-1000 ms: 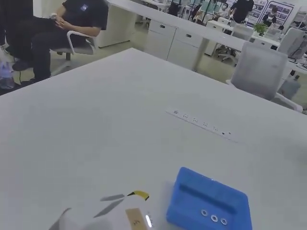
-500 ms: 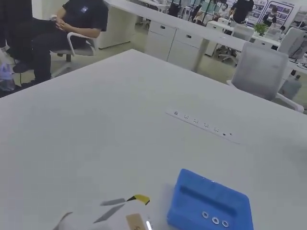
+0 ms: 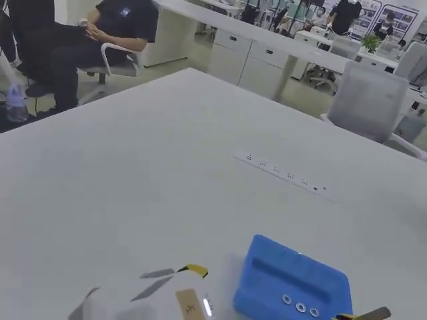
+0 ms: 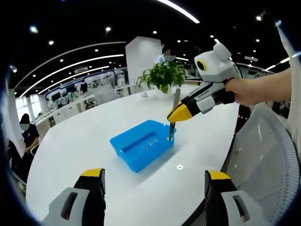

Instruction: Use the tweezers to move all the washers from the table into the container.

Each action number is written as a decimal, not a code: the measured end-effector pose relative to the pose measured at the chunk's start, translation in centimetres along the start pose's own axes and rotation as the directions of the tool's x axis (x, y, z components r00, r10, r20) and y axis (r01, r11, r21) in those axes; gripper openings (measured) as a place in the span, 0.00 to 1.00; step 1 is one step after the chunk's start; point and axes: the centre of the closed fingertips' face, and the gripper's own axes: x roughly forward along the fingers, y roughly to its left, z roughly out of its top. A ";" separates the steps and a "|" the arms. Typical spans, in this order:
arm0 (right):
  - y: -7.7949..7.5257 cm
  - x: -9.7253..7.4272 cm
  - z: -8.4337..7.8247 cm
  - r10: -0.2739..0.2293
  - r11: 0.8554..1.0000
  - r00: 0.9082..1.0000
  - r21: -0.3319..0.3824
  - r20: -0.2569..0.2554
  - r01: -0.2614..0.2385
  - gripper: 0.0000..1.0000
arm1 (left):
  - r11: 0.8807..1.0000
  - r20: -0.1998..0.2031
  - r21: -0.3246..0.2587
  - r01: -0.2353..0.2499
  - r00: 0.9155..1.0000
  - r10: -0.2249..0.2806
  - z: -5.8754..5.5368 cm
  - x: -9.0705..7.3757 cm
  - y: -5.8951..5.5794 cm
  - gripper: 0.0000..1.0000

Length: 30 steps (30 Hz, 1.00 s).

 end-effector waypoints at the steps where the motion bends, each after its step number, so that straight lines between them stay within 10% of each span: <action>1: -0.2 0.0 -0.1 -0.008 1.000 1.000 0.003 -0.004 0.008 0.03 | 1.000 -0.001 0.000 -0.001 1.000 0.001 0.0 0.0 0.0 0.89; 8: -0.7 -0.1 0.4 -0.034 0.997 0.999 0.069 0.034 0.032 0.03 | 1.000 -0.002 0.005 0.002 1.000 -0.002 0.0 0.0 -0.1 0.88; 12: -1.7 -0.3 0.7 -0.104 0.993 0.995 -0.047 0.012 0.104 0.03 | 1.000 -0.002 0.009 0.005 1.000 -0.005 0.0 0.0 -0.1 0.88; 30: -3.4 0.6 3.4 -0.110 0.990 0.987 0.098 0.121 0.099 0.03 | 1.000 -0.002 0.005 -0.005 1.000 0.005 0.0 0.0 0.1 0.88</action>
